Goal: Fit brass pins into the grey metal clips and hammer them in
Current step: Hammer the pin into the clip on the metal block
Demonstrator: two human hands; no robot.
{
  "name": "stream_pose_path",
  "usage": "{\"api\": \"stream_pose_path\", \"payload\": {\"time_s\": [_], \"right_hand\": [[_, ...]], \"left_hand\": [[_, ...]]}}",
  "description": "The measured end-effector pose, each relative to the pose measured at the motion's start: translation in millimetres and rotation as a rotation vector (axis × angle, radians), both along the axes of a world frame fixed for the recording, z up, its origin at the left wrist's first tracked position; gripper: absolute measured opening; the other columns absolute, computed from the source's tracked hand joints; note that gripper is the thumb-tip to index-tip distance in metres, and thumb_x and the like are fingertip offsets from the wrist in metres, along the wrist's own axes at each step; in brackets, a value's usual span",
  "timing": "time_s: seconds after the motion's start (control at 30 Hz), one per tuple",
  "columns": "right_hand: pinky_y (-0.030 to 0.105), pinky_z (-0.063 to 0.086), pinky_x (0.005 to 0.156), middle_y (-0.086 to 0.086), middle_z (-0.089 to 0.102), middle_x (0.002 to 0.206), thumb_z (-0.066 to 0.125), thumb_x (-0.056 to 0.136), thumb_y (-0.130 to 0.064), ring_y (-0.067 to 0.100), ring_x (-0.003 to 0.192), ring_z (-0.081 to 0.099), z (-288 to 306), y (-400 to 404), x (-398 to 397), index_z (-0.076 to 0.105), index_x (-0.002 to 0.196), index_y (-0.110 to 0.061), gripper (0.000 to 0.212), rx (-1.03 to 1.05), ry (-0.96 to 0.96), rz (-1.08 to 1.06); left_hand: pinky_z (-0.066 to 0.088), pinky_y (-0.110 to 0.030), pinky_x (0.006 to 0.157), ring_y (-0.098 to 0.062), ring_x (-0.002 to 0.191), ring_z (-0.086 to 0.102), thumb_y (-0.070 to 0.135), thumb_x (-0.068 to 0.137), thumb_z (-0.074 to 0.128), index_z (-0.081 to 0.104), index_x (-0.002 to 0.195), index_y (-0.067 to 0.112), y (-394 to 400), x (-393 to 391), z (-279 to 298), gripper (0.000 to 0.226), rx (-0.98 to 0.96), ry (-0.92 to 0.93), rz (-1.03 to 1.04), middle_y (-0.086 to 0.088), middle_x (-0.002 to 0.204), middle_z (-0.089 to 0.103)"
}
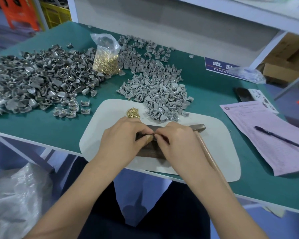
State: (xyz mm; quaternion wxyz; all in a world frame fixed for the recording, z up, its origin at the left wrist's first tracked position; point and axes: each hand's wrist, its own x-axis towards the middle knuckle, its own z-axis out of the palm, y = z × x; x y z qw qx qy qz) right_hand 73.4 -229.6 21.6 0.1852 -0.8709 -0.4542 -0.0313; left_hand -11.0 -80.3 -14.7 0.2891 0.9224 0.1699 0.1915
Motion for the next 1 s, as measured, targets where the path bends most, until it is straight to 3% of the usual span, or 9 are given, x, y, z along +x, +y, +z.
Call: {"api": "stream_pose_path", "payload": {"time_s": [0.13,0.2,0.27,0.37,0.47,0.6,0.7,0.87,1.0], "right_hand": [[0.021,0.043,0.075,-0.002,0.069,0.078,0.076,0.089,-0.015,0.011,0.074,0.056,-3,-15,2,0.079,0.087,-0.017,0.004,0.225,0.081,-0.088],[0.026,0.045,0.072,-0.009,0.070,0.080,0.075,0.090,-0.027,0.011,0.074,0.058,-1,-36,12,0.078,0.084,-0.024,0.008,0.284,0.040,-0.268],[0.032,0.041,0.063,-0.010,0.067,0.085,0.068,0.093,-0.042,0.018,0.082,0.060,-3,-59,23,0.075,0.086,-0.027,0.018,0.148,-0.035,-0.517],[0.038,0.046,0.073,0.005,0.061,0.108,0.062,0.095,-0.053,0.032,0.103,0.059,-18,-76,33,0.063,0.110,-0.017,0.039,-0.176,0.088,-0.671],[0.044,0.047,0.084,0.015,0.058,0.117,0.054,0.103,-0.038,0.038,0.104,0.058,-30,-79,36,0.055,0.117,-0.007,0.034,-0.178,0.253,-0.621],[0.040,0.041,0.068,0.012,0.060,0.101,0.040,0.108,-0.035,0.033,0.082,0.056,-24,-87,43,0.055,0.102,-0.011,0.029,-0.051,0.265,-0.616],[0.041,0.046,0.068,-0.002,0.063,0.089,0.033,0.108,-0.033,0.023,0.078,0.058,-13,-91,37,0.056,0.102,-0.018,0.028,0.077,0.289,-0.599],[0.040,0.046,0.061,-0.010,0.060,0.072,0.029,0.103,-0.056,0.017,0.069,0.056,-1,-85,16,0.056,0.096,-0.029,0.039,0.163,0.266,-0.467],[0.038,0.046,0.062,-0.020,0.060,0.081,0.028,0.103,-0.058,0.012,0.070,0.055,1,-80,9,0.056,0.097,-0.040,0.034,0.101,0.284,-0.360]], "left_hand": [[0.043,-0.027,0.068,0.000,0.092,0.049,0.051,0.084,0.073,0.071,0.091,0.047,-2,-1,3,0.008,0.044,0.000,0.022,0.024,0.084,0.061],[0.044,-0.027,0.067,-0.001,0.090,0.050,0.053,0.084,0.072,0.072,0.089,0.047,-2,-1,5,0.008,0.044,0.006,0.025,0.024,0.082,0.062],[0.044,-0.026,0.066,-0.001,0.089,0.049,0.053,0.084,0.072,0.072,0.087,0.047,-3,-1,7,0.007,0.050,0.018,0.021,0.023,0.081,0.062],[0.043,-0.026,0.064,-0.002,0.089,0.049,0.052,0.084,0.072,0.073,0.085,0.045,-3,2,11,0.007,0.071,0.032,0.007,0.020,0.080,0.062],[0.044,-0.029,0.065,-0.004,0.088,0.049,0.050,0.085,0.073,0.073,0.085,0.044,-3,5,12,0.005,0.076,0.047,-0.010,0.019,0.079,0.061],[0.045,-0.030,0.068,-0.004,0.087,0.049,0.046,0.085,0.074,0.073,0.084,0.043,-3,8,10,0.003,0.041,0.042,-0.041,0.016,0.079,0.061],[0.046,-0.031,0.069,-0.005,0.087,0.051,0.044,0.085,0.075,0.074,0.084,0.040,-5,12,11,0.004,0.024,0.052,-0.060,0.016,0.078,0.061],[0.047,-0.031,0.070,-0.007,0.086,0.054,0.046,0.085,0.076,0.075,0.085,0.040,-4,16,10,0.007,0.030,0.049,-0.060,0.017,0.080,0.063],[0.045,-0.032,0.071,-0.008,0.089,0.052,0.050,0.084,0.074,0.076,0.087,0.040,-4,16,10,0.010,0.030,0.043,-0.075,0.018,0.079,0.062]]}}
